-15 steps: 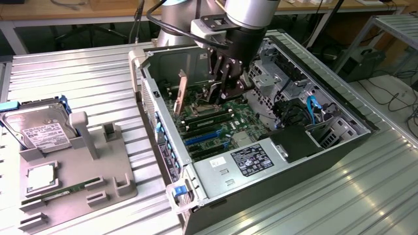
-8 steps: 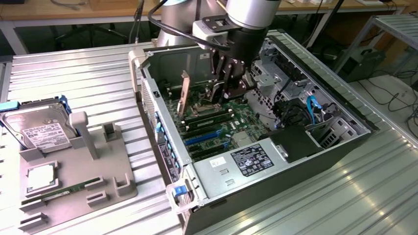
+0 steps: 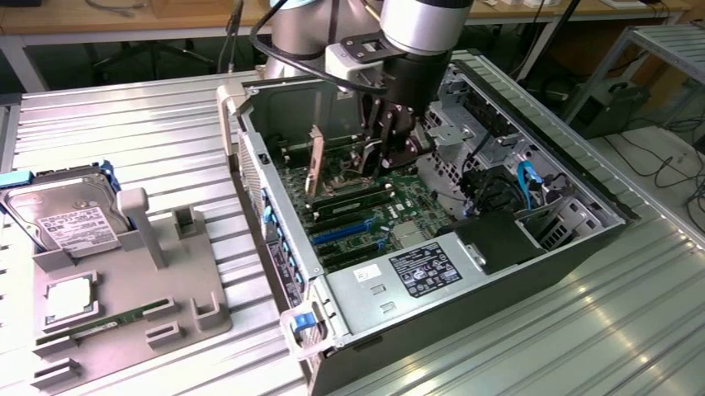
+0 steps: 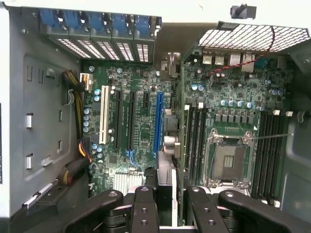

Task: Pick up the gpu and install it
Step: 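Insert the gpu into the slot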

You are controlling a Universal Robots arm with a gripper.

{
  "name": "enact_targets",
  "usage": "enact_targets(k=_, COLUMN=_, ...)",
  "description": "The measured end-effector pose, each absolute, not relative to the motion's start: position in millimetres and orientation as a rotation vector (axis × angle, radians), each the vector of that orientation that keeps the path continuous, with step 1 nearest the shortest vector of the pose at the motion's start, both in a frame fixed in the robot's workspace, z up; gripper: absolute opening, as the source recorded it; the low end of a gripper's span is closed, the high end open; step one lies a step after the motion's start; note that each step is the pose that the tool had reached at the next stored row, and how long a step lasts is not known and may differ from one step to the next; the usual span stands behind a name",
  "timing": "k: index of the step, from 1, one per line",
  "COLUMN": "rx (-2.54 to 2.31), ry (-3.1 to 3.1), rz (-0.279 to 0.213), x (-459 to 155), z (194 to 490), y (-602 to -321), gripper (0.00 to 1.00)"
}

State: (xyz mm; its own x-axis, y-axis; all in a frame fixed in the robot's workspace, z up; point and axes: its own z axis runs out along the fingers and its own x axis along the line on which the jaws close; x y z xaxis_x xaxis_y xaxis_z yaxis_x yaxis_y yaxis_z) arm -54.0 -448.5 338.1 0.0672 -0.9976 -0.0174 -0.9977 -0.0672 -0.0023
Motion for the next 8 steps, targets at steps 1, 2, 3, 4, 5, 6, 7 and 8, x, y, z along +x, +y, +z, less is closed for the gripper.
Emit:
enact_targets(k=1, rx=-2.284, ry=2.137, rz=0.017, x=-54.0, z=336.8, y=-448.7, gripper=0.28)
enact_targets(k=2, rx=-2.284, ry=2.138, rz=0.017, x=-54.0, z=335.8, y=-449.1, gripper=0.28)
enact_targets(k=3, rx=-2.283, ry=2.138, rz=0.017, x=-54.0, z=335.0, y=-449.8, gripper=0.28)
enact_targets(k=4, rx=-2.282, ry=2.139, rz=0.017, x=-54.1, z=334.0, y=-450.1, gripper=0.28)
enact_targets(k=5, rx=-2.282, ry=2.139, rz=0.017, x=-54.1, z=333.3, y=-450.4, gripper=0.28)
enact_targets(k=6, rx=-2.282, ry=2.139, rz=0.017, x=-54.0, z=332.8, y=-450.8, gripper=0.28)
enact_targets(k=7, rx=-2.282, ry=2.139, rz=0.017, x=-54.0, z=332.4, y=-451.1, gripper=0.28)
enact_targets(k=8, rx=-2.282, ry=2.140, rz=0.017, x=-54.0, z=332.2, y=-451.2, gripper=0.28)
